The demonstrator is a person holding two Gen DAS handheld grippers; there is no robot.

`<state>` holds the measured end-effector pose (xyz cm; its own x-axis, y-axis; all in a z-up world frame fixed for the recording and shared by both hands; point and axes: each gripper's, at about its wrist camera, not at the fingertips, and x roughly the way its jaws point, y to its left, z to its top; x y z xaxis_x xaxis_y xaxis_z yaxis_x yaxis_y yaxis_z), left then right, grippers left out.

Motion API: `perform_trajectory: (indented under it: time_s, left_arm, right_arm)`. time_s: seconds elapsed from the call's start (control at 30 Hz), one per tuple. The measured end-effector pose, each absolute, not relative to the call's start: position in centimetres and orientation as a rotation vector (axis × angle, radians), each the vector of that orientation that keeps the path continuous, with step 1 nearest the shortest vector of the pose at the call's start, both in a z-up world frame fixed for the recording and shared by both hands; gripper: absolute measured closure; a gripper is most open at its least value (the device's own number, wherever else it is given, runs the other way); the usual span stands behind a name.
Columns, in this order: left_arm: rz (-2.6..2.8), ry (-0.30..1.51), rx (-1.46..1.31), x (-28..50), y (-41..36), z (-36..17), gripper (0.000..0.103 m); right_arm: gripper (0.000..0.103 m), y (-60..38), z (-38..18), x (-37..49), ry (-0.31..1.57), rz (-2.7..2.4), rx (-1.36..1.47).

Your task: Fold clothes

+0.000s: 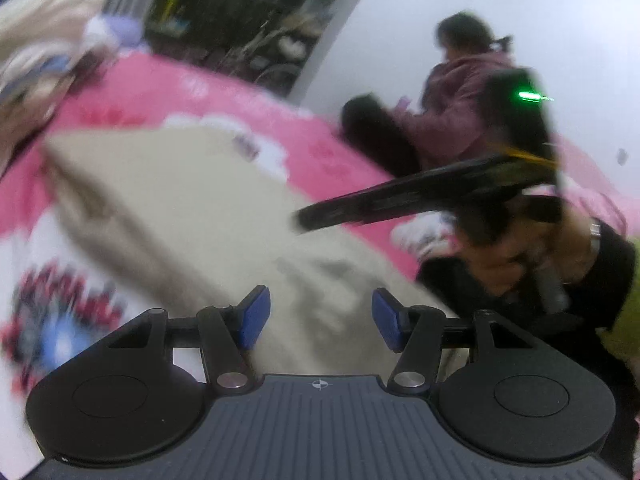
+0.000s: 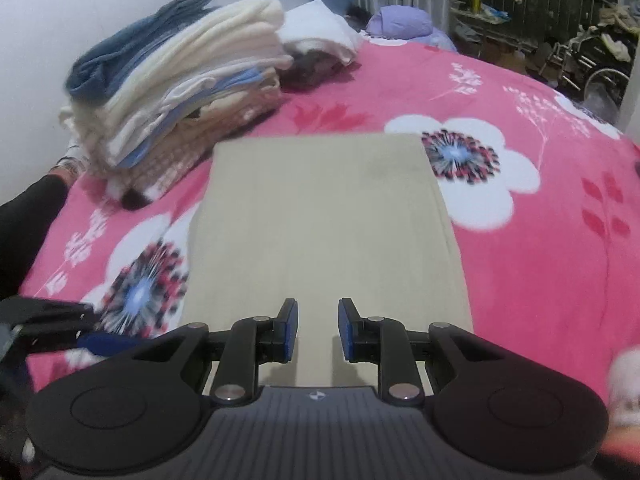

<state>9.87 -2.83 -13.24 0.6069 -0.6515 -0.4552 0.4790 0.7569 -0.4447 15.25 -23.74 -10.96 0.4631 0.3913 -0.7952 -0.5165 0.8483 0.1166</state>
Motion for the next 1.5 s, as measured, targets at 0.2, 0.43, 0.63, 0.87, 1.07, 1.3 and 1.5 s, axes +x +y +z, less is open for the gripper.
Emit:
perform_trajectory:
  time_s: [0.2, 0.43, 0.63, 0.87, 1.07, 1.3, 1.5]
  left_arm:
    - [-0.608, 0.785, -0.270, 13.4, -3.3, -18.1, 0.052]
    - [-0.604, 0.753, -0.359, 12.6, -1.8, -16.6, 0.047]
    - [-0.567, 0.793, -0.418, 11.9, -0.1, -16.3, 0.047]
    - [-0.532, 0.777, -0.416, 9.2, 1.7, -15.8, 0.046]
    - [-0.514, 0.783, -0.358, 9.1, 1.2, -15.3, 0.046]
    - [-0.448, 0.841, -0.444, 9.7, 2.4, -16.6, 0.045]
    - [-0.413, 0.864, -0.599, 12.1, 3.4, -17.7, 0.042]
  right_arm:
    - [0.082, -24.2, -17.3, 18.8, 1.079, 0.497, -0.113]
    - [0.078, -24.3, -14.7, 19.3, 1.084, 0.478, -0.033]
    - [0.079, -20.1, -15.5, 16.6, 1.080, 0.673, -0.155]
    - [0.080, -20.7, -14.6, 15.4, 1.034, 0.769, -0.109]
    - [0.094, -24.1, -17.3, 18.0, 1.133, 0.737, 0.049]
    - [0.103, -33.3, -17.4, 21.1, 1.086, 0.519, 0.214]
    - [0.095, -31.6, -13.8, 19.5, 0.967, 0.559, 0.187]
